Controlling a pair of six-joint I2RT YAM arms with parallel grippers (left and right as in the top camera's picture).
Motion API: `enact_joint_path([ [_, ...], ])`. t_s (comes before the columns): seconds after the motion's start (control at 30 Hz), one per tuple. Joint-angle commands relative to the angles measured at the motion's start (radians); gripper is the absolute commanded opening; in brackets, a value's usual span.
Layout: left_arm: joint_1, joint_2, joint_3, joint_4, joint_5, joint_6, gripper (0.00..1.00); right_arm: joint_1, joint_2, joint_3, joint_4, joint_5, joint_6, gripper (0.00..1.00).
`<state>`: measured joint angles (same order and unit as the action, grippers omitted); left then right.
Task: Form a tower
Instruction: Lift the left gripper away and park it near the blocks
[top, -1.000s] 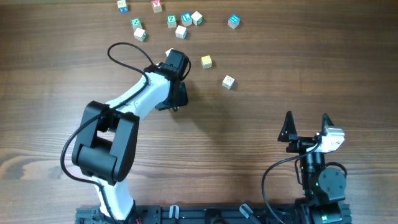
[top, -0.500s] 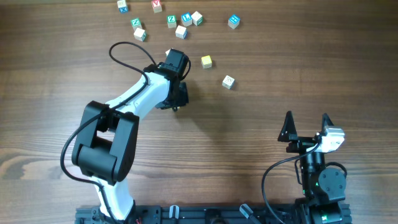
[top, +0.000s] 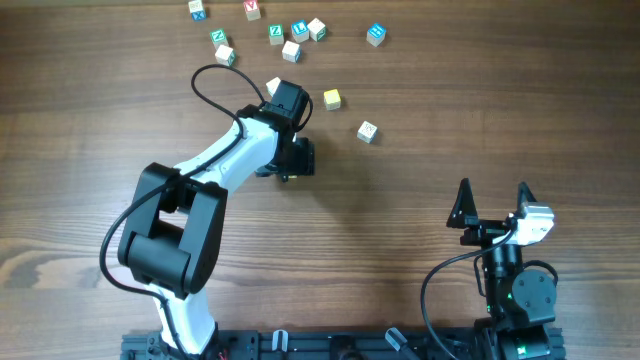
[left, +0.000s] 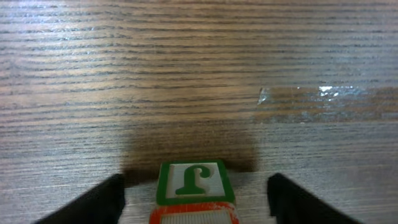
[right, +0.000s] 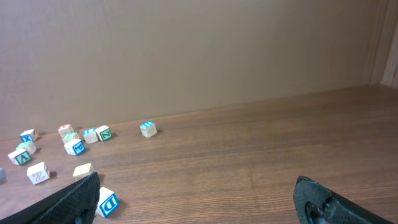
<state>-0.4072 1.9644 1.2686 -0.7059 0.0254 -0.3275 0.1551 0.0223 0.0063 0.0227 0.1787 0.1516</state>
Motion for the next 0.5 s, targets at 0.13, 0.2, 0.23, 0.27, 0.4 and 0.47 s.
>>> enact_joint_path([
  [0.13, 0.031, -0.001, 0.075, 0.037, -0.017, 0.010, 0.79, -0.006, -0.005, -0.001, 0.002, -0.008, -0.014, 1.00],
  [0.2, 0.056, -0.008, 0.145, 0.005, -0.038, 0.010, 0.81, -0.006, -0.005, -0.001, 0.002, -0.008, -0.014, 1.00],
  [0.23, 0.068, -0.009, 0.179, -0.011, -0.046, 0.010, 0.83, -0.006, -0.005, -0.001, 0.002, -0.008, -0.014, 1.00],
  [0.27, 0.078, -0.011, 0.206, -0.027, -0.050, 0.009, 0.83, -0.006, -0.005, -0.001, 0.002, -0.008, -0.014, 1.00],
  [0.4, 0.146, -0.013, 0.322, -0.111, -0.080, 0.006, 0.86, -0.006, -0.005, -0.001, 0.002, -0.008, -0.014, 1.00],
  [0.47, 0.184, -0.013, 0.336, -0.122, -0.079, -0.021, 0.92, -0.006, -0.005, -0.001, 0.002, -0.008, -0.014, 1.00],
])
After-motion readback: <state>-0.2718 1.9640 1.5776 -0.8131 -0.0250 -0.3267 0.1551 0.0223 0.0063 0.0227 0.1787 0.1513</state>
